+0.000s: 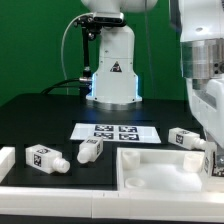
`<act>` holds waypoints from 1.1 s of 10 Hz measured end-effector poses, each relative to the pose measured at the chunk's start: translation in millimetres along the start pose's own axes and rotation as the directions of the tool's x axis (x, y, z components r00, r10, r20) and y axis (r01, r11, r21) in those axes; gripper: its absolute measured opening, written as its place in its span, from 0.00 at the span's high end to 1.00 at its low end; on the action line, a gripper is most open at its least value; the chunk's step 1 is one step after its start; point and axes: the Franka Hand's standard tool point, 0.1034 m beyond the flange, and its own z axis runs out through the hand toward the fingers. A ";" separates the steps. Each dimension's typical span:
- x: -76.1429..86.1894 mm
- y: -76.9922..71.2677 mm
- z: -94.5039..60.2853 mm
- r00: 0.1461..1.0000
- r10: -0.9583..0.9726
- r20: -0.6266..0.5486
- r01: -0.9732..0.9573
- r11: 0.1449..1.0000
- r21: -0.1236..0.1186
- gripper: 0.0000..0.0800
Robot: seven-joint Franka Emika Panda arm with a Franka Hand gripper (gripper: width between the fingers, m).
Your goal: Assemble square table
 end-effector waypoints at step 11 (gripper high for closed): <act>-6.6 1.3 -55.4 0.999 0.020 0.046 -0.019 1.000 -0.016 0.19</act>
Offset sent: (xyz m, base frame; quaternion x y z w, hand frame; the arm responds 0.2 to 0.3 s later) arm 0.0000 0.0000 0.0000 0.0000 0.0000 0.0000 1.0000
